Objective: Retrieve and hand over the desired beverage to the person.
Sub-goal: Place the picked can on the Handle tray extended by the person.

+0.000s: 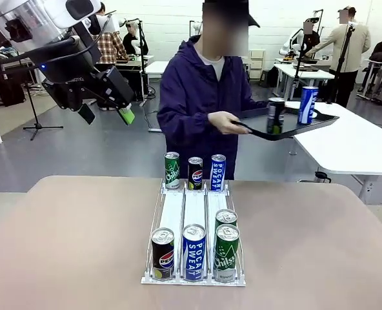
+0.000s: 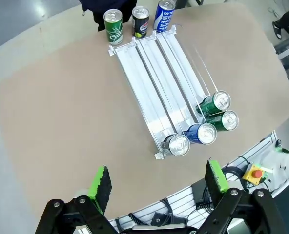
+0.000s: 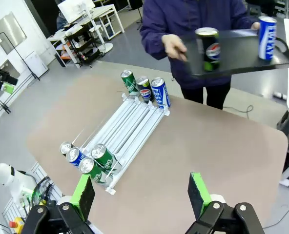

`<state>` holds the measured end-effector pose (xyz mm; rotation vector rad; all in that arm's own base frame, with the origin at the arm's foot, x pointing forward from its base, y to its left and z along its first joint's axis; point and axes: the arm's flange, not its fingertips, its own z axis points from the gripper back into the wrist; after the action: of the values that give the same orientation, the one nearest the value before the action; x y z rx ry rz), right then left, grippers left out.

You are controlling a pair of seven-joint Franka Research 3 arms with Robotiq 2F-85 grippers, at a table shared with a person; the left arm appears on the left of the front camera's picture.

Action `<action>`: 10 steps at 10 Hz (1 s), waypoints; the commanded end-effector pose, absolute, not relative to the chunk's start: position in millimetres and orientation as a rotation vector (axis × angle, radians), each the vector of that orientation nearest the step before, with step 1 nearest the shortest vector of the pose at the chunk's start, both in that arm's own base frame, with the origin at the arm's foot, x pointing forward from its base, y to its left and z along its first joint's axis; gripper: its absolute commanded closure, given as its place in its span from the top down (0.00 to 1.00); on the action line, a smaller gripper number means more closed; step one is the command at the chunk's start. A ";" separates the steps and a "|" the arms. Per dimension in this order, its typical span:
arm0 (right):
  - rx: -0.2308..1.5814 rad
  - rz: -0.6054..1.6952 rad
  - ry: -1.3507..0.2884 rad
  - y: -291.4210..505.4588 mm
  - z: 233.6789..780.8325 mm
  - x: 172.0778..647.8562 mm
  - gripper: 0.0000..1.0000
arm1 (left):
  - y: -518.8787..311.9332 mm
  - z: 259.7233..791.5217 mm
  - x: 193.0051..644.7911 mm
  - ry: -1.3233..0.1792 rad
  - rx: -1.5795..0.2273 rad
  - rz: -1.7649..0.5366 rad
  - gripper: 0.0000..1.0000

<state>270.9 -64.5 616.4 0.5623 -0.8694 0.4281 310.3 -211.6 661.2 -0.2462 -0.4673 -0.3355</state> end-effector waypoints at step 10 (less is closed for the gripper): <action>0.592 0.445 -0.873 -63.6 615.1 273.7 1.00 | -158.0 673.0 318.8 -0.440 -0.515 -0.443 1.00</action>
<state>270.9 -64.5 616.4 0.5622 -0.8695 0.4280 312.4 -184.6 675.0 -0.4035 -0.4733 -0.3727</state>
